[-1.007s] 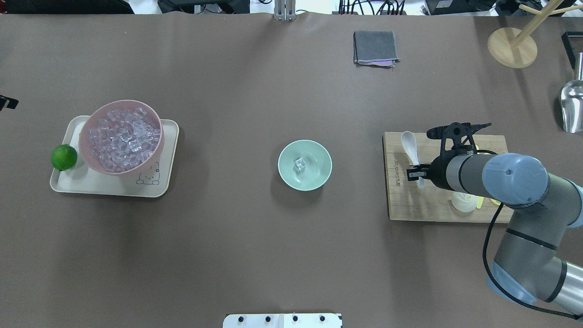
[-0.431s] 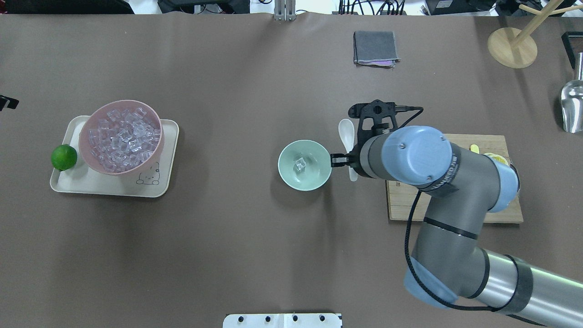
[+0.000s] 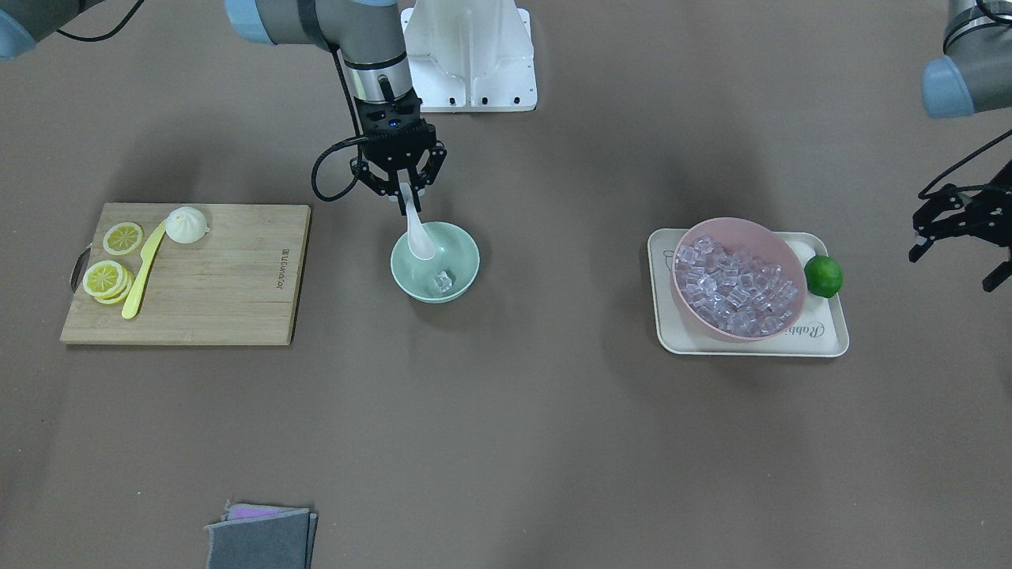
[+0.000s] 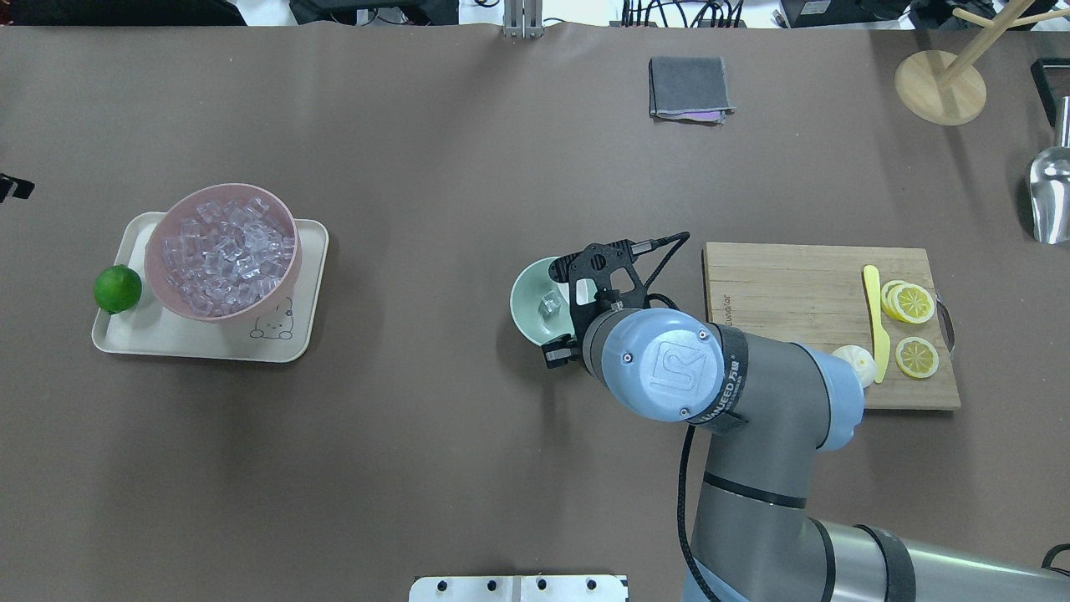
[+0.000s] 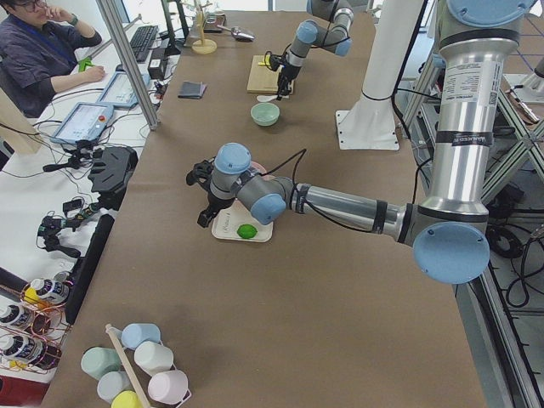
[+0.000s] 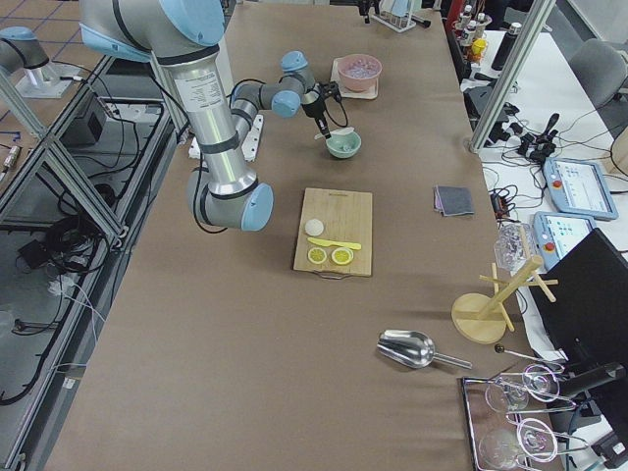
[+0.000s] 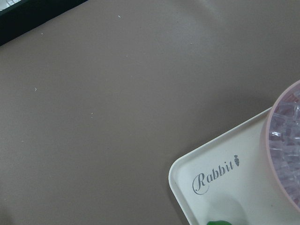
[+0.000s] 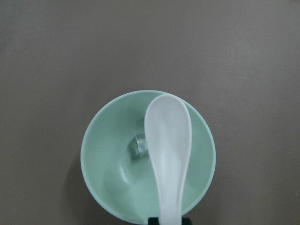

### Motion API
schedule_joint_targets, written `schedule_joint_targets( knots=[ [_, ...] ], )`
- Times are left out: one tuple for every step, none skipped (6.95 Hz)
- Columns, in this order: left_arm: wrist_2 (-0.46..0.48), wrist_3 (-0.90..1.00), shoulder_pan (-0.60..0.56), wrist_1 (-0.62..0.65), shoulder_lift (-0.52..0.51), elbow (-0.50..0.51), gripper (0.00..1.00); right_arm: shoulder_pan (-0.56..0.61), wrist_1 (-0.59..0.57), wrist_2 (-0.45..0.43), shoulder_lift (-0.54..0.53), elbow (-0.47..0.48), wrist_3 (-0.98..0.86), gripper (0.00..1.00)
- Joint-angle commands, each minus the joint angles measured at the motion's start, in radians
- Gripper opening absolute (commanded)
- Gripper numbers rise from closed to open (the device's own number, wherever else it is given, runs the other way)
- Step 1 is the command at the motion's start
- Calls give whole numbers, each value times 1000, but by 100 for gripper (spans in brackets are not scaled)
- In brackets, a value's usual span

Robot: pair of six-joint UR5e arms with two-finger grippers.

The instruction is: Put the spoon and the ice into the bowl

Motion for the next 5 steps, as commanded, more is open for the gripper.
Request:
schedule_joint_targets(
  knots=[
    [0, 0, 1, 0, 0, 1, 99, -9, -3, -12, 3, -22, -55, 0],
    [0, 0, 0, 0, 1, 1, 99, 0, -2, -6, 9, -21, -53, 0],
    [0, 0, 0, -2, 0, 1, 99, 11, -5, -3, 29, -23, -35, 21],
    [0, 0, 1, -2, 1, 2, 99, 15, -3, -3, 31, -26, 32, 68],
    [0, 0, 0, -2, 2, 1, 99, 15, -3, -4, 32, -30, 107, 99]
  ],
)
